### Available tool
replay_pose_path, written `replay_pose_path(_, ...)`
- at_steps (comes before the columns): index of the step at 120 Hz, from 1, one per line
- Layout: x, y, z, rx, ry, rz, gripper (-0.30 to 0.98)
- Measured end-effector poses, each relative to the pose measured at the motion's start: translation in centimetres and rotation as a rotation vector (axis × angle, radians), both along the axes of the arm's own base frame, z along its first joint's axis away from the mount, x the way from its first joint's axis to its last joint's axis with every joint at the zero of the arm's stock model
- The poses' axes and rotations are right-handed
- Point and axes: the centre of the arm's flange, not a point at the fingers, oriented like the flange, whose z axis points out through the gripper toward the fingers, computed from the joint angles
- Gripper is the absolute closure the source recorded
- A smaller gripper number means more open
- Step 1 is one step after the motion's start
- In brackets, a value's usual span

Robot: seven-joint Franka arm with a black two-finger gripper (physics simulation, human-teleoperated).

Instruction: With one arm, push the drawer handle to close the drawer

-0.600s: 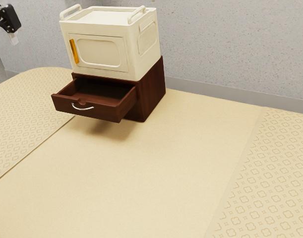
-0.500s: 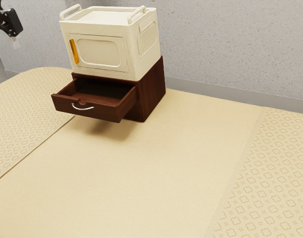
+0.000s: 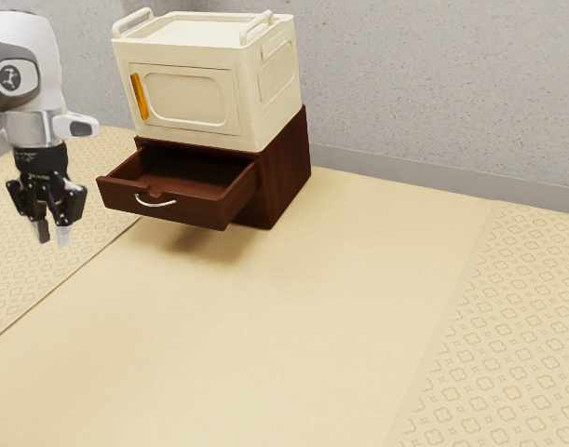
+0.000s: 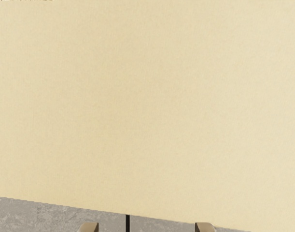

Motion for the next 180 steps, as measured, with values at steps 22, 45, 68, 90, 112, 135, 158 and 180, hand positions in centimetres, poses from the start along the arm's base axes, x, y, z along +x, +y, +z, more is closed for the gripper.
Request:
replay_pose_path(22, 1.8, 0.6, -6.0, 0.022, -0.016, 0.019, 0.66)
replay_pose_path(45, 5.4, 1.2, -9.9, 0.078, -0.102, 0.027, 0.74)
replay_pose_path(68, 8.2, 2.5, -12.3, 0.112, -0.185, 0.054, 0.77)
replay_pose_path(90, 11.8, 3.4, -12.4, 0.152, -0.265, 0.064, 0.78)
replay_pose_path(112, 14.9, 4.2, -13.8, 0.178, -0.286, 0.076, 0.78)
replay_pose_path(135, 17.6, 6.9, -15.4, 0.196, -0.295, 0.099, 0.79)
replay_pose_path(158, 20.7, 8.1, -16.0, 0.193, -0.327, 0.08, 0.79)
replay_pose_path(180, 22.2, 10.2, -16.8, 0.204, -0.341, 0.079, 0.79)
